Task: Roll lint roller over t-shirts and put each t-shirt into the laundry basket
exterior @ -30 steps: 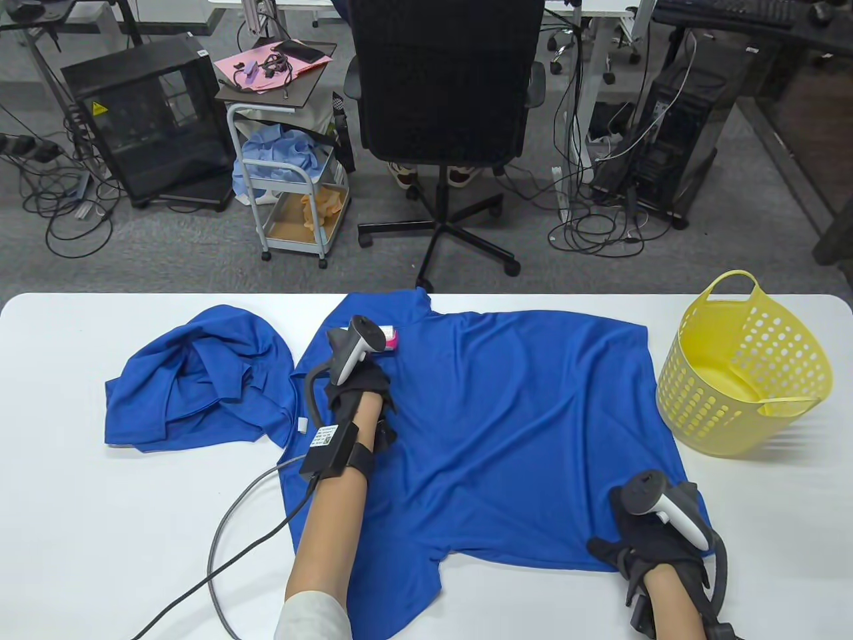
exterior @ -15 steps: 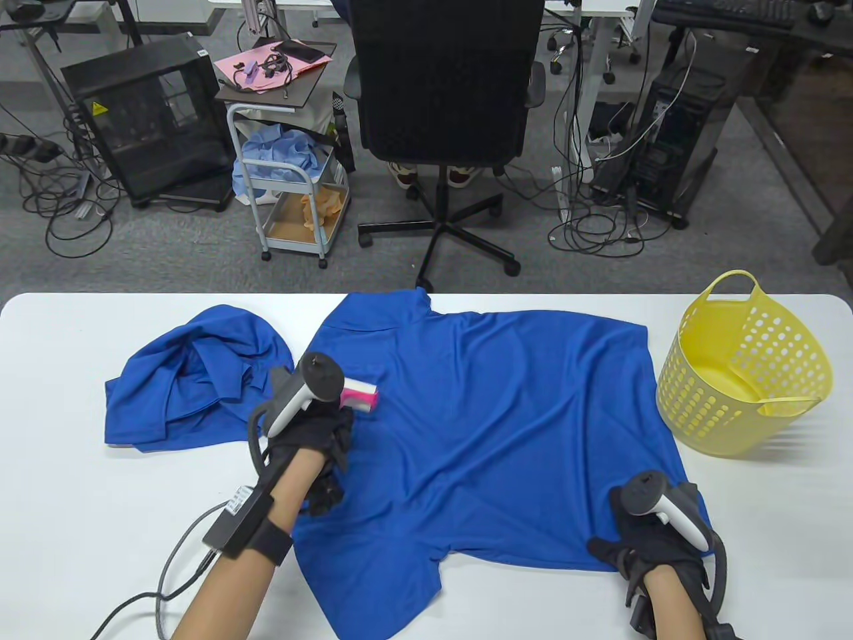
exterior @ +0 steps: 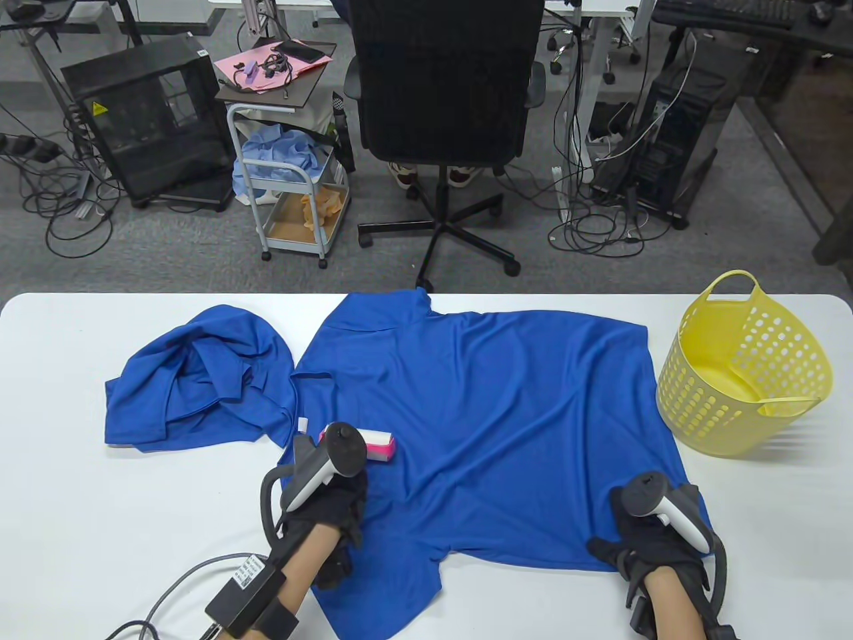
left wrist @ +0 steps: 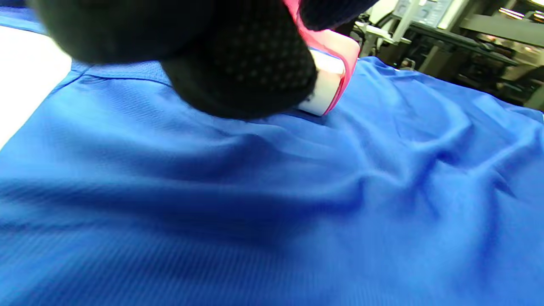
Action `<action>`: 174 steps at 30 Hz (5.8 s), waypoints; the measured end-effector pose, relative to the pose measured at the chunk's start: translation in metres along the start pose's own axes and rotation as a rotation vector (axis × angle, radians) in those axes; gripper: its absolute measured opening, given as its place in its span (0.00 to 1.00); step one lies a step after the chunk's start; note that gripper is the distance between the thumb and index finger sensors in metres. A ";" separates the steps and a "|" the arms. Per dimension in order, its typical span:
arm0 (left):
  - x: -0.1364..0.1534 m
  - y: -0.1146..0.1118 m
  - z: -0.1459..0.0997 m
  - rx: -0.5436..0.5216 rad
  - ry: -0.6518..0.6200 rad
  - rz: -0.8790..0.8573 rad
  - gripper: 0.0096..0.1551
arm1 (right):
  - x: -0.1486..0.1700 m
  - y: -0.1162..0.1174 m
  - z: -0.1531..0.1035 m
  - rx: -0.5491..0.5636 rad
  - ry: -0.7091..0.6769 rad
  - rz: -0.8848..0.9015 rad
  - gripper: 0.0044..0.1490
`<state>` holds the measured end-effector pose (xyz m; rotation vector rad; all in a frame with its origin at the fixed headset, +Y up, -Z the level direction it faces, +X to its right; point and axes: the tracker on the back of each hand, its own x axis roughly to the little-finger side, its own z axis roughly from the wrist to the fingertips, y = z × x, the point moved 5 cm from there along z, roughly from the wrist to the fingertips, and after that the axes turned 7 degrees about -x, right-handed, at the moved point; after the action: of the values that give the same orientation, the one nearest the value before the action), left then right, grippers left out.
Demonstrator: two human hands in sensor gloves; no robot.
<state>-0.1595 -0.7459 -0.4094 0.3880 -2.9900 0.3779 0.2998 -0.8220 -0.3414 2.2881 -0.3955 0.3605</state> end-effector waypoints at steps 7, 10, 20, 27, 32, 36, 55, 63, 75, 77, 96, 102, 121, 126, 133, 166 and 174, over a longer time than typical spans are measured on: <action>0.000 0.017 0.068 -0.057 0.099 -0.007 0.40 | 0.000 0.000 0.000 -0.001 -0.003 0.004 0.55; 0.001 0.021 0.094 -0.065 0.138 -0.011 0.40 | 0.000 0.001 0.000 -0.002 -0.003 0.004 0.55; 0.019 0.029 0.153 -0.029 0.216 -0.155 0.41 | 0.000 0.001 0.000 -0.007 -0.006 0.006 0.55; 0.031 0.047 0.129 -0.145 0.084 -0.187 0.41 | 0.001 0.001 0.000 -0.008 -0.006 0.010 0.55; 0.059 0.077 0.066 -0.242 -0.037 -0.219 0.41 | 0.001 0.001 0.000 -0.007 -0.006 0.009 0.55; 0.097 0.090 0.011 -0.332 -0.057 -0.261 0.42 | 0.001 0.001 0.000 -0.005 -0.007 0.009 0.55; 0.246 0.011 -0.091 -0.260 0.259 -0.226 0.39 | 0.000 -0.001 0.001 0.003 -0.006 0.006 0.54; 0.258 -0.003 -0.092 -0.221 0.367 -0.181 0.38 | 0.000 -0.001 0.001 0.006 -0.006 0.004 0.54; 0.259 0.005 -0.095 -0.295 0.429 -0.147 0.46 | 0.000 -0.002 0.001 0.015 -0.005 -0.004 0.54; 0.245 0.019 -0.095 -0.385 0.352 -0.175 0.47 | 0.000 -0.002 0.001 0.017 -0.004 -0.006 0.54; 0.039 0.035 -0.087 -0.579 -0.140 -0.026 0.50 | -0.001 -0.004 0.000 0.059 -0.006 -0.026 0.54; 0.038 0.027 -0.086 -0.559 -0.151 0.025 0.51 | -0.017 -0.013 -0.016 0.184 -0.051 -0.055 0.53; 0.035 0.016 -0.080 -0.502 -0.173 0.037 0.52 | -0.219 -0.041 -0.010 0.536 -0.275 -0.147 0.65; 0.034 0.013 -0.080 -0.478 -0.177 0.026 0.52 | -0.231 -0.031 0.032 0.377 -0.136 -0.175 0.69; 0.032 0.011 -0.079 -0.469 -0.182 0.029 0.52 | -0.226 -0.020 0.062 0.203 -0.042 -0.111 0.69; 0.035 0.010 -0.080 -0.472 -0.175 0.015 0.51 | -0.170 -0.111 -0.037 0.572 -0.277 0.264 0.25; 0.038 0.010 -0.080 -0.465 -0.169 -0.005 0.50 | -0.167 -0.176 -0.102 0.694 -0.490 0.468 0.25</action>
<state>-0.1928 -0.7253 -0.3299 0.3918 -3.1009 -0.3661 0.2023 -0.6036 -0.4508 2.9468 -1.2237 0.1673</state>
